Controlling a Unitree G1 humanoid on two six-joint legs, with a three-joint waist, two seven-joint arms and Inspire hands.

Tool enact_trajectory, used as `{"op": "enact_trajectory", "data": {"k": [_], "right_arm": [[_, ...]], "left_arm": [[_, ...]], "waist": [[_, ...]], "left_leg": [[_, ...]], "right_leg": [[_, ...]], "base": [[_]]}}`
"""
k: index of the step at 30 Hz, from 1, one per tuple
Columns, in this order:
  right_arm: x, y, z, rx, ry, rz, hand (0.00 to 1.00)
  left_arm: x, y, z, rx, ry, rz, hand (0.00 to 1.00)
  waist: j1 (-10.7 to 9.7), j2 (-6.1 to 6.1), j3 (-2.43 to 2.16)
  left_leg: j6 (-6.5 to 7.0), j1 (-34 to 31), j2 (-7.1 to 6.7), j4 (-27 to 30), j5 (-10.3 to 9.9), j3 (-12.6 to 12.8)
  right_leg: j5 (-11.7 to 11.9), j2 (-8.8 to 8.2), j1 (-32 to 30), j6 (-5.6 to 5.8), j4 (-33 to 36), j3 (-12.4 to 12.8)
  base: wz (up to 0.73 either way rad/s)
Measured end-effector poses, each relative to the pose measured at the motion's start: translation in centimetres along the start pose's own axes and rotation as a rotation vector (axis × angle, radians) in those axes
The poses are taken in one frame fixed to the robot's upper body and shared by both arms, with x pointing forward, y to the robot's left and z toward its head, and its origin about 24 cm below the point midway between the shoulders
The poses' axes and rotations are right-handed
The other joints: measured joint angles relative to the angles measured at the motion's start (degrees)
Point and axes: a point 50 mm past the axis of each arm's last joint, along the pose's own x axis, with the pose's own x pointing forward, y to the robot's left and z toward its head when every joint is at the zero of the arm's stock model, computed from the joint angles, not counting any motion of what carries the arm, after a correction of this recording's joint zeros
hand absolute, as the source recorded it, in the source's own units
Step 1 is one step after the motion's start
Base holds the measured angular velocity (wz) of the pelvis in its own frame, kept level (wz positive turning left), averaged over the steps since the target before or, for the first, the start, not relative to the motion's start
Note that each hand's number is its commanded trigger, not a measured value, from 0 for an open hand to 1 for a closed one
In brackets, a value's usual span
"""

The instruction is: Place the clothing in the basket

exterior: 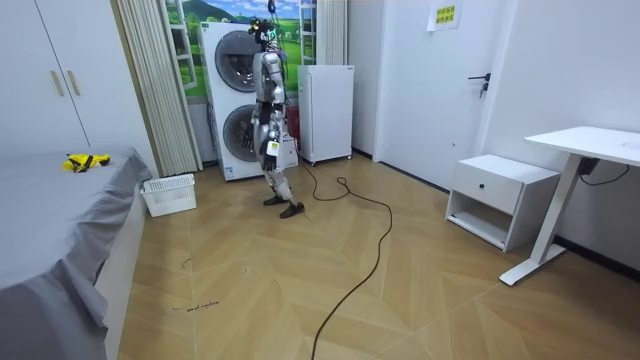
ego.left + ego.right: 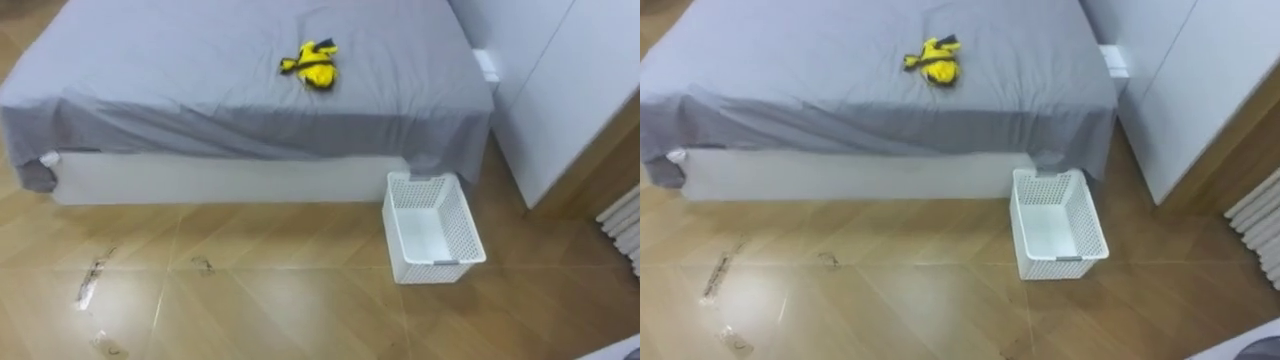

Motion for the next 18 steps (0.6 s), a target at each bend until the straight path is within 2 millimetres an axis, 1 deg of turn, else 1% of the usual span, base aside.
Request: {"op": "enact_trajectory", "data": {"k": [1,2,3,4,5,6,7,8,9,10,11,12,13,14,15,16,17,18], "right_arm": [[-0.1,-0.1,-0.3,0.011,0.009,-0.003,0.00],[-0.1,-0.1,-0.5,0.019,0.012,-0.005,0.00],[-0.1,-0.2,-0.6,0.037,0.015,-0.012,0.00],[-0.1,-0.3,-0.5,0.040,0.014,-0.013,0.00],[-0.1,-0.3,-0.6,0.040,0.015,-0.013,0.00],[-0.1,-0.5,-0.5,0.038,0.015,-0.014,0.00],[-0.1,-0.5,-0.6,0.038,0.018,-0.015,0.00],[-0.2,-0.5,-0.8,0.034,0.032,-0.015,0.00],[-0.2,-0.5,-1.0,0.030,0.044,-0.014,0.00],[-0.2,-0.5,-1.1,0.024,0.051,-0.017,0.00],[-0.2,-0.5,-1.1,0.026,0.051,-0.021,0.00],[-0.2,-0.5,-0.9,0.026,0.047,-0.026,0.00],[-0.2,-0.7,-0.8,0.007,0.042,-0.033,0.00],[-0.1,-0.7,-0.6,0.002,0.031,-0.038,0.00],[-0.1,-0.7,-0.1,-0.002,0.012,-0.048,0.00],[0.0,-0.5,0.3,-0.003,-0.009,-0.052,0.00],[0.0,-0.5,0.3,-0.004,-0.013,-0.054,0.00],[0.0,-0.6,0.1,0.000,-0.009,-0.068,0.00]], "left_arm": [[0.0,0.2,-0.1,-0.040,0.004,0.005,0.00],[0.0,0.1,0.0,-0.047,0.001,0.002,0.00],[0.0,-0.1,0.1,-0.066,-0.003,-0.005,0.00],[0.0,-0.4,0.3,-0.065,-0.012,-0.012,0.00],[-0.1,-0.2,-0.1,-0.072,-0.004,-0.007,0.00],[-0.3,0.1,-0.8,-0.072,0.010,0.003,0.00],[-0.4,0.2,-1.1,-0.072,0.017,0.009,0.00],[-0.5,0.7,-1.8,-0.071,0.032,0.030,0.00],[-0.7,0.9,-2.3,-0.070,0.045,0.039,0.00],[-0.7,1.0,-2.5,-0.067,0.051,0.038,0.00],[-0.7,0.9,-2.5,-0.068,0.051,0.035,0.00],[-0.6,0.8,-2.2,-0.070,0.042,0.022,0.00],[-0.6,0.6,-1.9,-0.071,0.035,0.012,0.00],[-0.5,0.3,-1.7,-0.073,0.026,0.005,0.00],[-0.4,0.1,-1.2,-0.076,0.015,-0.001,0.00],[-0.3,0.1,-0.9,-0.074,0.002,0.000,0.00],[-0.3,0.2,-0.7,-0.073,-0.004,0.003,0.00],[-0.1,0.1,0.0,-0.069,-0.024,0.002,0.00]], "waist": [[0.16,-0.28,0.16],[0.08,-0.31,0.12],[0.07,-0.42,0.20],[0.19,-0.99,0.08],[0.37,-0.99,0.12],[0.89,-1.15,0.03],[1.40,-1.00,0.14],[2.13,-0.76,0.33],[2.19,-1.08,0.31],[2.07,-1.55,0.35],[2.06,-1.87,0.30],[1.71,-2.71,-0.09],[1.79,-4.08,0.18],[1.89,-4.22,0.26],[1.99,-4.17,0.46],[1.87,-3.98,0.54],[1.79,-3.88,0.51],[1.63,-3.99,0.53]], "left_leg": [[0.97,-3.35,0.02,5.80,0.76,-1.63],[1.72,-4.65,-0.86,5.84,0.11,-2.02],[2.47,-8.18,-3.19,3.65,-0.58,-2.07],[1.95,-11.44,-5.62,-0.84,0.00,-1.21],[1.33,-12.87,-6.76,-4.45,0.79,-0.76],[0.75,-15.30,-8.31,-13.04,4.04,-0.84],[0.95,-16.28,-8.37,-16.30,6.80,-0.74],[1.07,-17.93,-8.26,-20.50,11.00,-0.88],[1.71,-18.97,-8.30,-23.22,14.80,-0.72],[3.05,-19.65,-8.43,-23.55,18.50,0.10],[4.00,-19.88,-8.67,-22.87,20.25,1.01],[6.39,-20.41,-9.98,-20.33,20.25,2.40],[6.76,-20.87,-11.30,-17.11,17.32,3.62],[6.83,-21.17,-11.53,-15.26,15.78,4.14],[7.05,-21.13,-11.46,-12.17,12.63,5.14],[7.37,-20.18,-11.51,-9.63,9.79,5.79],[7.45,-19.24,-11.70,-9.25,8.52,6.00],[7.71,-16.16,-12.41,-10.08,6.16,6.47]], "right_leg": [[-0.77,0.30,1.31,-0.78,0.04,0.64],[-1.22,0.24,1.80,-1.01,0.10,1.02],[-2.30,-0.47,2.15,-1.19,0.70,1.25],[-3.41,-1.47,2.32,-0.75,1.15,1.52],[-3.83,-1.90,2.53,-0.63,1.13,1.93],[-4.74,-2.43,3.14,-0.43,1.09,2.80],[-5.16,-2.64,3.56,-0.51,1.03,2.85],[-6.08,-2.78,4.55,-0.30,0.68,3.74],[-7.48,-3.23,5.55,0.24,0.60,4.38],[-8.78,-4.02,6.77,1.07,0.54,4.85],[-9.57,-4.63,7.12,1.45,0.52,5.08],[-10.78,-6.39,7.39,2.61,0.41,5.45],[-11.18,-8.42,7.98,3.42,0.18,5.59],[-10.96,-9.12,8.23,3.96,0.72,5.62],[-10.20,-10.11,8.25,5.33,3.01,5.47],[-8.98,-10.80,7.32,6.81,8.60,4.85],[-7.80,-11.40,6.45,7.51,12.34,4.52],[-3.59,-12.20,4.14,7.67,20.84,4.10]], "base": [[0.08],[0.24],[0.15],[0.04],[-0.29],[-0.38],[-0.59],[-0.52],[-0.45],[-0.20],[-0.06],[-0.06],[-0.11],[-0.26],[-0.27],[-0.19],[0.00],[0.19]]}}
